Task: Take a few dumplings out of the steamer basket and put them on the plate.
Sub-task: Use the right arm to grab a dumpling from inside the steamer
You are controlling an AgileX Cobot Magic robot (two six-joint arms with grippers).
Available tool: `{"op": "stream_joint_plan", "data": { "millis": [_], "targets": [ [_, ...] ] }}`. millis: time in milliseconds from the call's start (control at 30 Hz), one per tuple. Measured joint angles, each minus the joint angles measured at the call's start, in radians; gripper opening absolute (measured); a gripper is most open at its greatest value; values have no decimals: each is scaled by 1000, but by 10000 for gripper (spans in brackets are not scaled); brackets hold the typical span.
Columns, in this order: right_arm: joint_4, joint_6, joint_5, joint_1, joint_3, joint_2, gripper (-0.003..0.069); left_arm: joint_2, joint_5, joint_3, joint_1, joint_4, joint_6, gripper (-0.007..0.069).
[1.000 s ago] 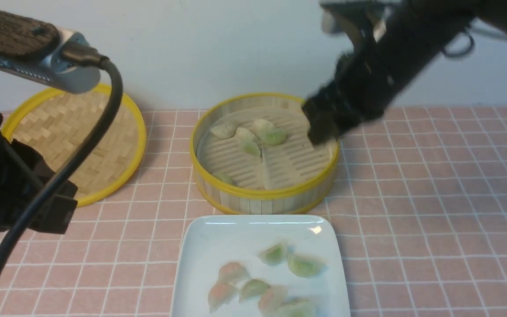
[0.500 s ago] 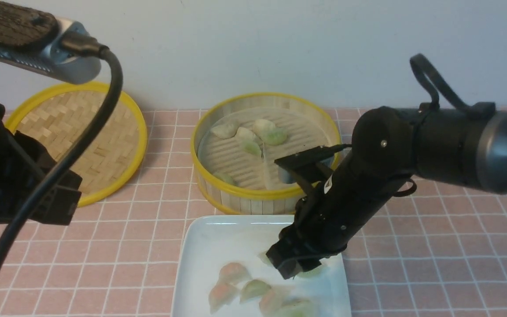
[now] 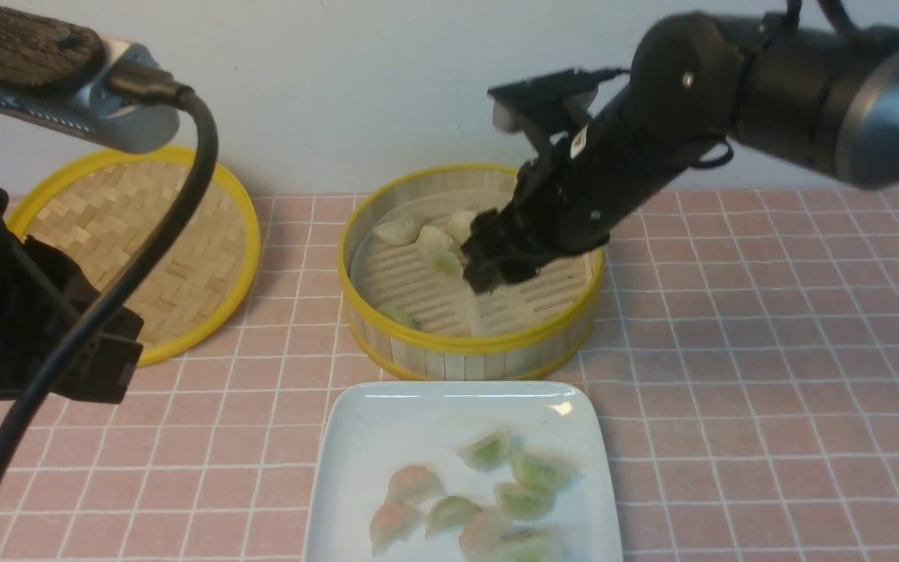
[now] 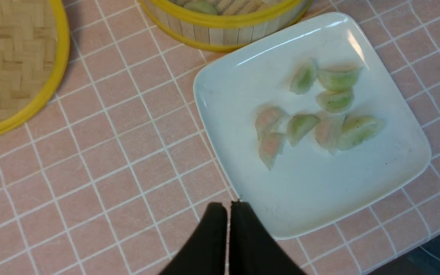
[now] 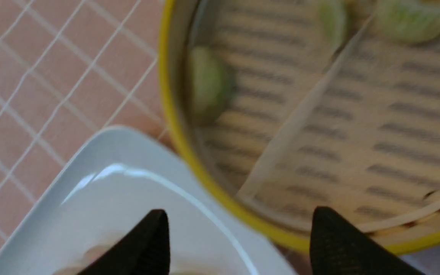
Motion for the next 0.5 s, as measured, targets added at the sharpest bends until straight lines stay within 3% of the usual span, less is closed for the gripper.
{"op": "stream_joint_plan", "data": {
  "millis": [200, 500],
  "targets": [
    [-44, -31, 112, -65, -400, 296, 449, 0, 22, 0, 0, 0, 0, -6],
    [-88, -100, 121, -69, -769, 630, 449, 0, 24, 0, 0, 0, 0, -6]
  ]
}}
